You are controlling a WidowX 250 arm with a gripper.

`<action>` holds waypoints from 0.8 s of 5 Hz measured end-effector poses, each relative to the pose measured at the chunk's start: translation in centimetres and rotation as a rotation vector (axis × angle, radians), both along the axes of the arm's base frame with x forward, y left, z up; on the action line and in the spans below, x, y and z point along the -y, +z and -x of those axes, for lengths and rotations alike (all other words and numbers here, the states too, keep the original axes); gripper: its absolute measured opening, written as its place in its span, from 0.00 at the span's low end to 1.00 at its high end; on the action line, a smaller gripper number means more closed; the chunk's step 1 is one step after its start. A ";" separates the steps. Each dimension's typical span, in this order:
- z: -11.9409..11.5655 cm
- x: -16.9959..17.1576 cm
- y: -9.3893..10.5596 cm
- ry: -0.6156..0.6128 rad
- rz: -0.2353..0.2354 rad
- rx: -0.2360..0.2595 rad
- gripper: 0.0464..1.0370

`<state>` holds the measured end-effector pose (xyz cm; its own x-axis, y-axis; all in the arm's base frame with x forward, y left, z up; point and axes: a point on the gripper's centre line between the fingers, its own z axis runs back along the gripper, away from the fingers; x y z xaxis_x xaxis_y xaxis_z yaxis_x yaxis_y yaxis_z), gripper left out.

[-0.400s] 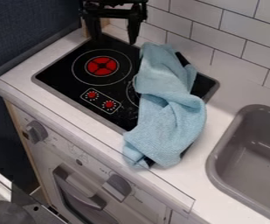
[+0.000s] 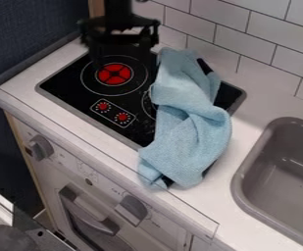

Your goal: Unfold the cloth from top right to bottom left

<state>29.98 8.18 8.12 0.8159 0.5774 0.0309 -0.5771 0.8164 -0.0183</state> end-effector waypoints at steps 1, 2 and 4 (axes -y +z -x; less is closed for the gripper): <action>0.9 3.5 0.2 -0.025 0.003 0.008 0.96; 1.5 6.6 0.3 -0.012 0.032 0.022 0.96; -1.0 13.4 -1.3 -0.125 0.008 -0.012 0.96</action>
<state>31.01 -5.22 6.82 0.8817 0.4715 0.0162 -0.4712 0.8818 -0.0191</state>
